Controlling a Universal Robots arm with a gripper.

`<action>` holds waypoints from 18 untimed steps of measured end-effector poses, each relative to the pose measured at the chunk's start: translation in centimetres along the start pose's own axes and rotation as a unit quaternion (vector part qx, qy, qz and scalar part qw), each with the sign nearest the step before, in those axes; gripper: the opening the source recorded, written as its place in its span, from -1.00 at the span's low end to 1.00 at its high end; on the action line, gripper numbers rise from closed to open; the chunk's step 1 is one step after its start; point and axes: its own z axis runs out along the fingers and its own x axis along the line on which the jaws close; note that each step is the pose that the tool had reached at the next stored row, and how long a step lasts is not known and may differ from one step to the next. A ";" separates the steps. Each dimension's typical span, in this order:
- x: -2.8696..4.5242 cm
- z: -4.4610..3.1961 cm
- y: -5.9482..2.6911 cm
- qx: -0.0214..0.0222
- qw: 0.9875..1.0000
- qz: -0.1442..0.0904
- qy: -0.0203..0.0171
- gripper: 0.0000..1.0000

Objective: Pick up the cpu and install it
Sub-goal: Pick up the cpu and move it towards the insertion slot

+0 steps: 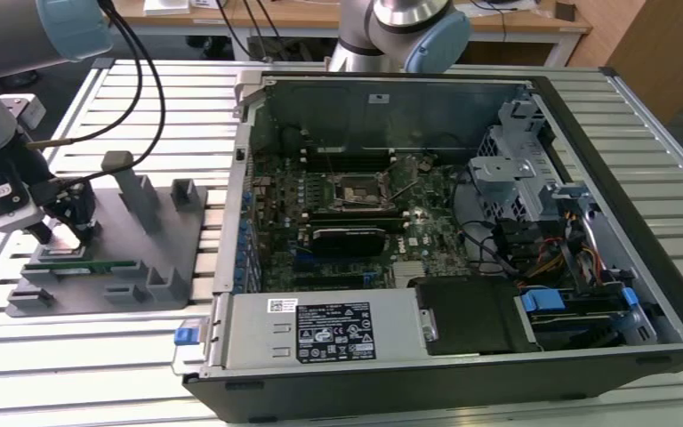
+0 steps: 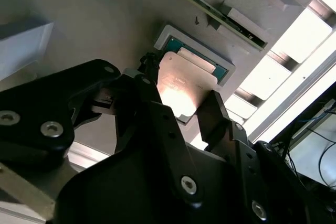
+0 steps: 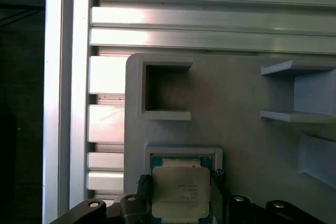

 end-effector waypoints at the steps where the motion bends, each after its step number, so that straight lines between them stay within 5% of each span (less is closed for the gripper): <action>1: 0.00 0.00 0.00 0.000 1.000 0.000 0.000 0.09; 18: 0.00 -0.16 0.00 0.000 1.000 0.000 -0.001 0.22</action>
